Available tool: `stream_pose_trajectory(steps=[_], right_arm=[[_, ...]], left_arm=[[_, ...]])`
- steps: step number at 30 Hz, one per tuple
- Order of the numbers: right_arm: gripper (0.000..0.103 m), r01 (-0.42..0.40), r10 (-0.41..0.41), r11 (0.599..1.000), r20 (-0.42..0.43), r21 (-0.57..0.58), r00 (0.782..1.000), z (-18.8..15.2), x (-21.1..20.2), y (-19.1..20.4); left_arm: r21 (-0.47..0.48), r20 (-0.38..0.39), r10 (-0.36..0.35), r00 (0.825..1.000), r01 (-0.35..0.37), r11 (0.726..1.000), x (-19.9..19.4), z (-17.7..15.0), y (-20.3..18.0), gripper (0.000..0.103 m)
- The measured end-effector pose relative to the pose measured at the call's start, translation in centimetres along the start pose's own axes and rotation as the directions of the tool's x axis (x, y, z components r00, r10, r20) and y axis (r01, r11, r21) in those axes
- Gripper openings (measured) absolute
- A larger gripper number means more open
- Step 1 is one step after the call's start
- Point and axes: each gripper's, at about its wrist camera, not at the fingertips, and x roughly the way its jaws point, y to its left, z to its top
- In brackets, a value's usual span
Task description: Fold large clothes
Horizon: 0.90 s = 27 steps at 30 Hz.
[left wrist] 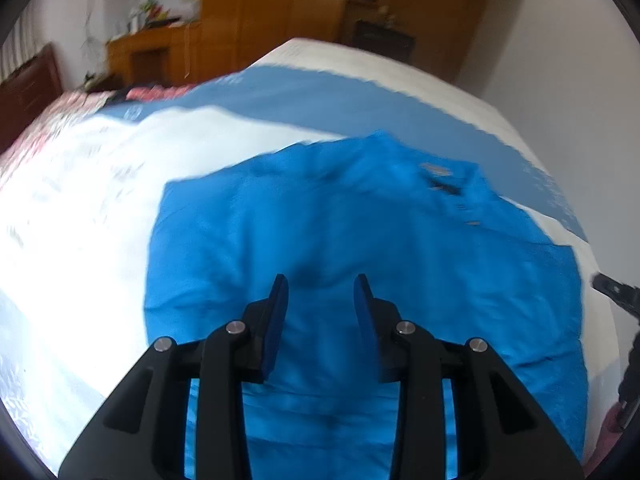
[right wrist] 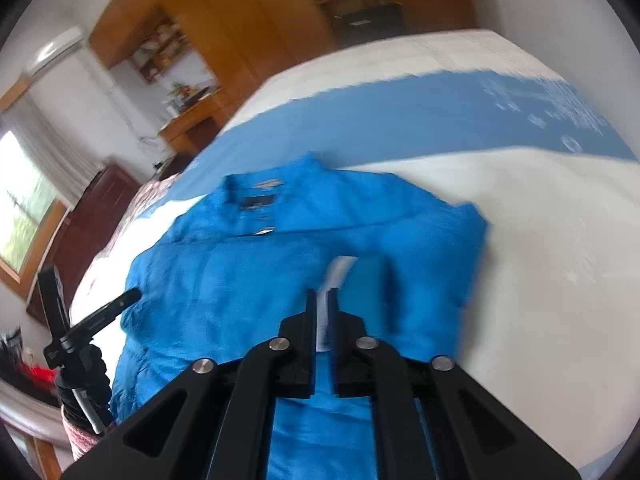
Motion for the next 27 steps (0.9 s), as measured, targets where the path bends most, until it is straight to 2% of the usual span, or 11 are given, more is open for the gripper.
stream_pose_trajectory(steps=[3, 5, 9, 12, 17, 20, 21, 22, 24, 27], right_arm=[[0.007, -0.025, 0.023, 0.998, -0.035, -0.063, 0.999, -0.6, 1.9, 3.2], [0.007, -0.034, 0.029, 0.996, -0.066, -0.077, 0.997, -1.0, 3.8, 4.3], [0.007, 0.028, -0.042, 0.993, -0.123, -0.113, 0.992, -2.1, 7.1, 4.7], [0.002, 0.032, -0.049, 0.995, -0.179, -0.097, 0.983, -3.3, 9.0, 3.9], [0.002, 0.072, -0.096, 0.986, -0.154, -0.150, 0.983, -4.2, 8.9, 4.7], [0.005, 0.045, -0.065, 0.989, -0.137, -0.142, 0.988, -3.8, 8.0, 4.8], [0.006, 0.035, -0.051, 0.989, -0.106, -0.144, 0.993, -3.3, 7.1, 5.0], [0.006, 0.038, -0.050, 0.988, -0.080, -0.149, 0.996, -2.8, 6.4, 5.1], [0.008, 0.063, -0.069, 0.985, -0.036, -0.161, 0.997, -1.7, 5.6, 5.3], [0.008, 0.089, -0.090, 0.988, -0.003, -0.129, 0.996, 0.0, 5.7, 4.5]], left_arm=[[0.052, -0.010, -0.040, 0.999, 0.040, 0.998, -0.2, -0.6, -2.1, 0.034], [0.084, -0.028, -0.036, 0.999, 0.039, 0.996, 0.6, -1.1, -3.0, 0.034], [0.106, -0.076, 0.002, 0.997, 0.007, 0.994, 3.2, -2.0, -3.2, 0.034], [0.129, -0.088, 0.010, 0.996, 0.001, 0.992, 4.1, -2.4, -3.0, 0.035], [0.132, -0.082, 0.023, 0.996, -0.012, 0.991, 4.4, -2.7, -3.2, 0.035], [0.106, -0.050, 0.019, 0.999, -0.014, 0.994, 3.4, -2.2, -3.1, 0.033], [0.113, -0.022, 0.023, 0.999, -0.021, 0.993, 2.9, -1.8, -3.2, 0.034], [0.122, 0.027, 0.025, 0.999, -0.028, 0.992, 2.0, -1.3, -3.3, 0.036], [0.116, 0.065, 0.014, 0.998, -0.022, 0.993, 1.2, -0.7, -3.0, 0.047], [0.060, 0.055, 0.009, 0.998, -0.012, 0.998, 1.7, 0.2, -1.5, 0.047]])
